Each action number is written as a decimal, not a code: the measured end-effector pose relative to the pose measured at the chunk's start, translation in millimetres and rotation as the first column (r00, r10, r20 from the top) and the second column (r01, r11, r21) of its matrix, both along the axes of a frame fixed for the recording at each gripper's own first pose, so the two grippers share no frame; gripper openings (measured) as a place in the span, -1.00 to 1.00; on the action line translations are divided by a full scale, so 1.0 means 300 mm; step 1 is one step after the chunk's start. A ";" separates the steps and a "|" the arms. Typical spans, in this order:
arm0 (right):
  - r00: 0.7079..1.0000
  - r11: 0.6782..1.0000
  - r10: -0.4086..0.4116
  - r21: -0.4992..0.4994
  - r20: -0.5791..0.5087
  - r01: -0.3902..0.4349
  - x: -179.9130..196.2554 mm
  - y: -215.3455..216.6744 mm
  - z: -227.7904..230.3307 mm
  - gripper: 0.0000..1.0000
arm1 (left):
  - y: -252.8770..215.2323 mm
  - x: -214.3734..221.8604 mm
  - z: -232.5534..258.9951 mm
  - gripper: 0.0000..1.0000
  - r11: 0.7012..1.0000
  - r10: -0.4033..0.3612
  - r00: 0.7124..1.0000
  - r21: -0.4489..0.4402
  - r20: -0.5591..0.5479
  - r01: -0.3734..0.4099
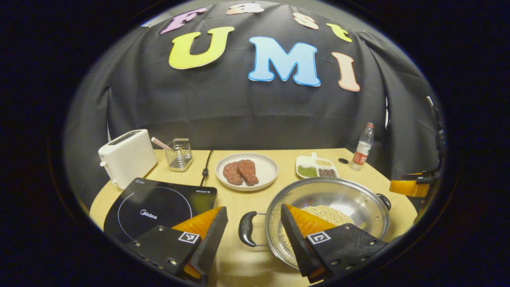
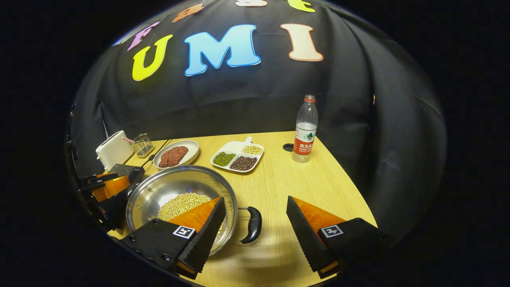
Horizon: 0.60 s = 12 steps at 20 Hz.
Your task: First push the handle of the pot to place it horizontally, then grasp the pot with both hands and set it on the induction cooktop.
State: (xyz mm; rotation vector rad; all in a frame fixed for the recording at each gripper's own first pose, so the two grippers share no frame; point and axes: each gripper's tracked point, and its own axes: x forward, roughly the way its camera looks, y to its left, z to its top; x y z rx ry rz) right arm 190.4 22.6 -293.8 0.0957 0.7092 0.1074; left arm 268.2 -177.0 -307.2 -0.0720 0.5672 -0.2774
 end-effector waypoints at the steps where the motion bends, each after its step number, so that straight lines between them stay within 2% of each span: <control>1: 1.000 1.000 0.002 0.000 -0.008 -0.002 0.001 0.002 -0.008 0.96 | -0.006 0.003 -0.014 0.59 1.000 -0.005 1.000 0.002 -0.011 0.005; 3: 1.000 1.000 0.007 0.003 -0.022 -0.007 0.002 0.014 -0.027 0.96 | -0.013 0.009 -0.042 0.65 1.000 -0.015 0.999 0.009 -0.029 0.015; 11: 0.997 1.000 0.012 -0.015 -0.079 -0.013 -0.003 0.026 -0.110 0.96 | -0.053 0.014 -0.133 0.59 0.999 -0.041 0.994 0.016 -0.098 0.043; 12: 0.996 1.000 0.009 -0.016 -0.085 -0.010 -0.003 0.023 -0.122 0.86 | -0.057 0.013 -0.140 0.60 0.999 -0.043 0.993 0.018 -0.105 0.045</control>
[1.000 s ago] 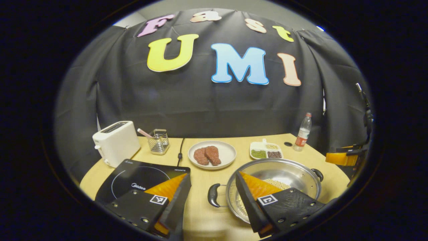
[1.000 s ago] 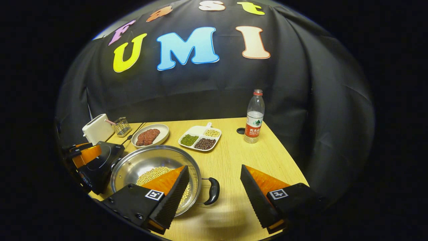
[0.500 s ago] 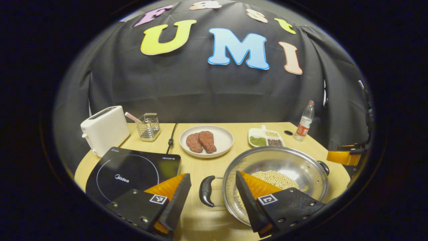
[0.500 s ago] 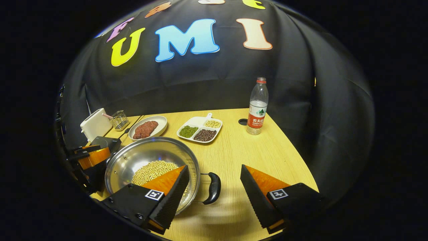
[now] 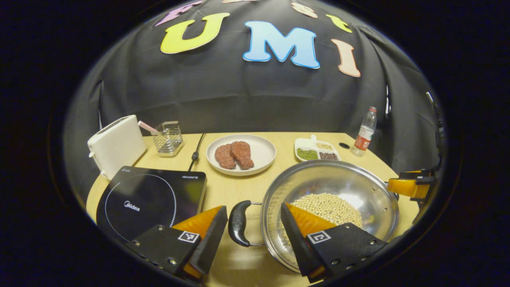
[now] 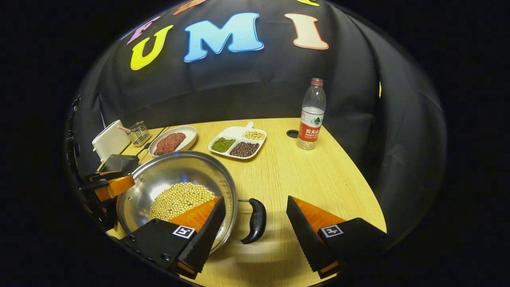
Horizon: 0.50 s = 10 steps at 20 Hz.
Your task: First push the handle of the pot to place it horizontally, then grasp the pot with both hands and set it on the induction cooktop.
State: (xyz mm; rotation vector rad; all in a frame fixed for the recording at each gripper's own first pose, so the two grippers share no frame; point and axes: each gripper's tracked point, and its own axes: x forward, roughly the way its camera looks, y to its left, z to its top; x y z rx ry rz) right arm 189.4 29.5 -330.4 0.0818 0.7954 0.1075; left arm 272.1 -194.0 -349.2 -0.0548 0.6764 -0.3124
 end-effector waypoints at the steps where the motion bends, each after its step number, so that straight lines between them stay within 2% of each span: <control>1: 1.000 1.000 -0.002 0.000 -0.008 0.002 0.001 -0.001 -0.009 0.86 | -0.003 -0.001 -0.010 0.65 1.000 -0.002 1.000 0.003 -0.005 0.002; 8: 0.998 1.000 0.014 0.024 -0.064 -0.013 -0.010 0.026 -0.067 0.86 | 0.006 -0.002 -0.065 0.64 1.000 0.012 0.999 0.020 -0.047 -0.011; 9: 0.997 1.000 0.016 0.026 -0.071 -0.014 -0.008 0.030 -0.074 0.94 | 0.009 -0.005 -0.076 0.65 1.000 0.016 0.998 0.024 -0.056 -0.015; 10: 0.997 0.999 0.019 0.029 -0.078 -0.016 -0.009 0.037 -0.085 0.85 | 0.009 -0.005 -0.086 0.65 0.999 0.020 0.998 0.026 -0.063 -0.019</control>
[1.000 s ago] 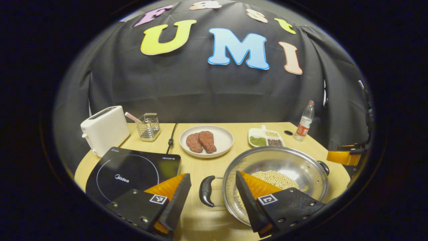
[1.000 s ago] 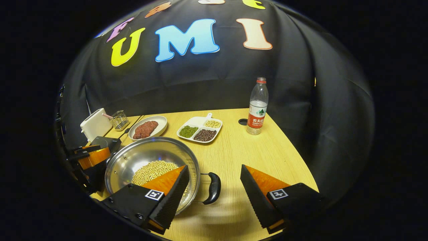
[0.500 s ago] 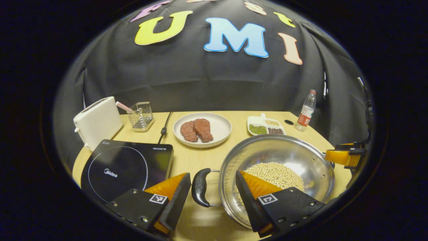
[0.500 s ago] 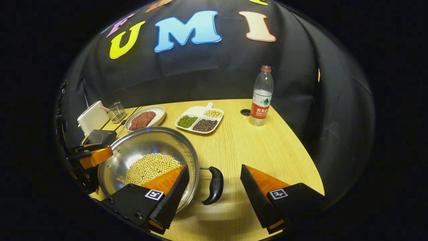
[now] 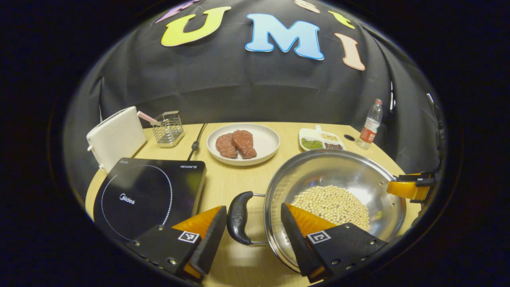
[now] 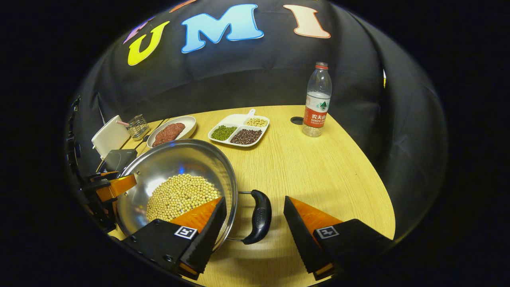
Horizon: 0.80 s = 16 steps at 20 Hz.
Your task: First push the handle of the pot to place it horizontally, then grasp the pot with both hands and set it on the induction cooktop.
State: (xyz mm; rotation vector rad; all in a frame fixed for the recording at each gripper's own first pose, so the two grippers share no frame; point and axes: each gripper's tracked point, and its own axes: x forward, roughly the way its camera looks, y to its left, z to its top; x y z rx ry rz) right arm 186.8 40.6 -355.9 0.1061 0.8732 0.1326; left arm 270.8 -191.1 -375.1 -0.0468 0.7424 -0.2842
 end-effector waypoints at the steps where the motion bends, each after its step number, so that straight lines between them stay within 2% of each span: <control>1: 1.000 1.000 0.001 0.000 -0.008 -0.001 0.000 0.003 -0.009 0.81 | 0.003 -0.003 -0.009 0.60 1.000 0.004 1.000 0.004 -0.008 -0.004; 2: 1.000 1.000 0.006 0.005 -0.015 -0.006 -0.001 0.004 -0.013 0.67 | 0.005 -0.003 -0.017 0.65 1.000 0.009 1.000 0.007 -0.013 -0.009; 3: 1.000 1.000 0.010 0.009 -0.022 -0.010 0.000 0.009 -0.019 0.67 | 0.007 -0.003 -0.022 0.65 1.000 0.013 1.000 0.010 -0.017 -0.013; 4: 0.999 1.000 0.013 0.013 -0.032 -0.013 -0.007 0.011 -0.027 0.58 | 0.007 -0.003 -0.026 0.65 1.000 0.017 1.000 0.012 -0.020 -0.017; 6: 0.999 1.000 0.019 0.019 -0.046 -0.018 -0.013 0.016 -0.035 0.65 | 0.007 -0.006 -0.033 0.59 1.000 0.020 0.999 0.016 -0.029 -0.019; 7: 0.999 0.999 0.025 0.026 -0.045 -0.024 -0.011 0.020 -0.034 0.65 | 0.005 -0.006 -0.039 0.65 1.000 0.020 0.999 0.020 -0.033 -0.020; 9: 0.999 0.999 0.028 0.029 -0.040 -0.027 -0.008 0.030 -0.036 0.46 | 0.004 -0.005 -0.039 0.65 0.999 0.022 0.999 0.026 -0.033 -0.021; 10: 0.999 0.999 0.031 0.028 -0.041 -0.030 -0.013 0.030 -0.035 0.38 | 0.002 -0.002 -0.034 0.59 0.999 0.023 0.999 0.027 -0.030 -0.022; 11: 0.999 0.999 0.032 0.030 -0.040 -0.031 -0.012 0.031 -0.034 0.42 | 0.001 -0.004 -0.032 0.65 0.999 0.023 0.999 0.031 -0.028 -0.022; 13: 0.999 0.999 0.028 0.032 -0.043 -0.027 -0.013 0.032 -0.033 0.39 | -0.003 -0.010 -0.036 0.59 0.999 0.020 0.999 0.037 -0.036 -0.019; 14: 0.999 0.999 0.022 0.033 -0.043 -0.021 -0.013 0.033 -0.034 0.31 | -0.004 -0.016 -0.042 0.64 0.999 0.018 0.999 0.041 -0.048 -0.017; 16: 0.999 0.999 0.000 0.036 -0.046 0.002 -0.015 0.030 -0.034 0.26 | -0.005 -0.018 -0.038 0.29 0.998 0.033 0.999 0.050 -0.043 -0.031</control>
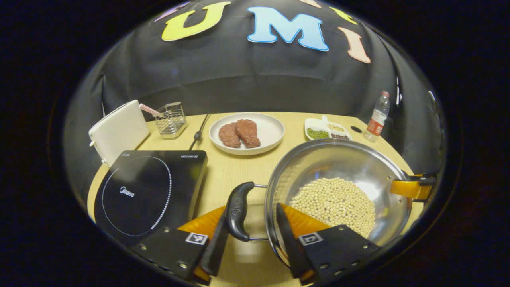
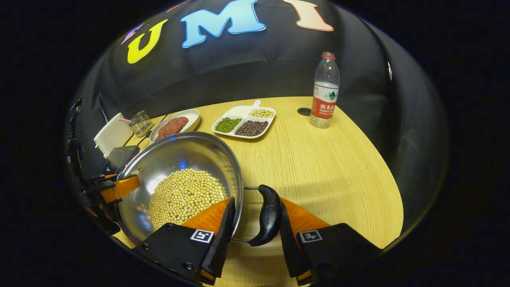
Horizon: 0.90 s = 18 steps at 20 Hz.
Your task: First push the handle of the pot to place it horizontally, then grasp the pot with both hands and set it on the induction cooktop.
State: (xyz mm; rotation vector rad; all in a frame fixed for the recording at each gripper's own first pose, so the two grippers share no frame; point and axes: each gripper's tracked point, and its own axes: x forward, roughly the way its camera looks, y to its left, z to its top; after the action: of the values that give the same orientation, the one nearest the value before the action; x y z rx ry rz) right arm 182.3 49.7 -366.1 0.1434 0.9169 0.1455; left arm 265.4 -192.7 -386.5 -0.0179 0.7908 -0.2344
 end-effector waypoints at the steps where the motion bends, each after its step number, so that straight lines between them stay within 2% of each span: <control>1: 1.000 1.000 -0.020 0.003 -0.004 0.020 0.000 0.000 -0.002 0.26 | 0.003 0.004 -0.007 0.31 1.000 0.005 1.000 0.002 -0.003 -0.005; 2: 1.000 1.000 -0.031 0.006 -0.005 0.031 0.000 -0.001 -0.001 0.15 | 0.003 0.006 -0.006 0.38 1.000 0.011 1.000 0.003 -0.006 -0.011; 3: 0.999 0.999 -0.033 0.009 -0.005 0.033 0.007 0.000 -0.004 0.10 | 0.000 0.003 -0.004 0.24 1.000 0.019 1.000 0.002 -0.009 -0.019; 4: 1.000 1.000 -0.031 0.004 0.000 0.031 -0.001 0.003 -0.001 0.06 | 0.000 0.000 -0.003 0.26 1.000 0.026 0.999 -0.003 -0.018 -0.026; 5: 1.000 1.000 -0.028 0.004 0.001 0.028 0.000 0.005 0.000 0.00 | -0.001 0.004 -0.005 0.17 0.999 0.036 0.999 -0.008 -0.027 -0.036; 8: 0.999 0.999 -0.045 0.019 -0.002 0.045 0.001 0.002 0.011 -0.02 | -0.001 -0.001 -0.005 0.22 0.999 0.053 0.998 -0.007 -0.031 -0.053; 9: 0.999 0.999 -0.046 0.023 -0.008 0.046 0.005 0.007 0.010 0.00 | 0.001 -0.003 -0.006 0.10 0.998 0.057 0.998 -0.009 -0.031 -0.057; 10: 0.999 0.999 -0.046 0.021 -0.004 0.046 0.002 0.001 0.015 0.05 | 0.000 -0.003 -0.006 0.17 0.998 0.061 0.998 -0.015 -0.030 -0.062; 11: 0.999 0.999 -0.047 0.018 -0.003 0.047 -0.003 0.000 0.025 -0.02 | 0.000 -0.003 -0.003 0.17 0.998 0.062 0.998 -0.018 -0.026 -0.062; 13: 0.999 0.999 -0.045 0.008 0.010 0.045 -0.003 -0.006 0.046 0.05 | 0.007 0.001 0.006 0.16 0.998 0.061 0.998 -0.022 -0.013 -0.061; 15: 0.999 0.999 -0.049 0.011 0.013 0.048 -0.005 -0.005 0.077 -0.02 | 0.024 0.005 0.025 0.17 0.998 0.058 0.998 -0.022 -0.003 -0.058; 16: 0.998 0.998 -0.054 0.015 0.016 0.053 -0.011 0.000 0.092 0.05 | 0.034 0.003 0.037 0.16 0.998 0.060 0.998 -0.028 0.000 -0.060; 18: 0.998 0.998 -0.060 0.016 0.027 0.060 -0.021 0.008 0.124 -0.02 | 0.047 0.001 0.068 0.16 0.998 0.060 0.998 -0.035 0.005 -0.060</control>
State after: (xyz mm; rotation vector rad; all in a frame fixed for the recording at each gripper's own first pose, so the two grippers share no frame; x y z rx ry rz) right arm 176.1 52.1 -328.9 0.1827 0.8837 0.0985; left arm 265.8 -178.5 -366.2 -0.0733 0.7785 -0.1909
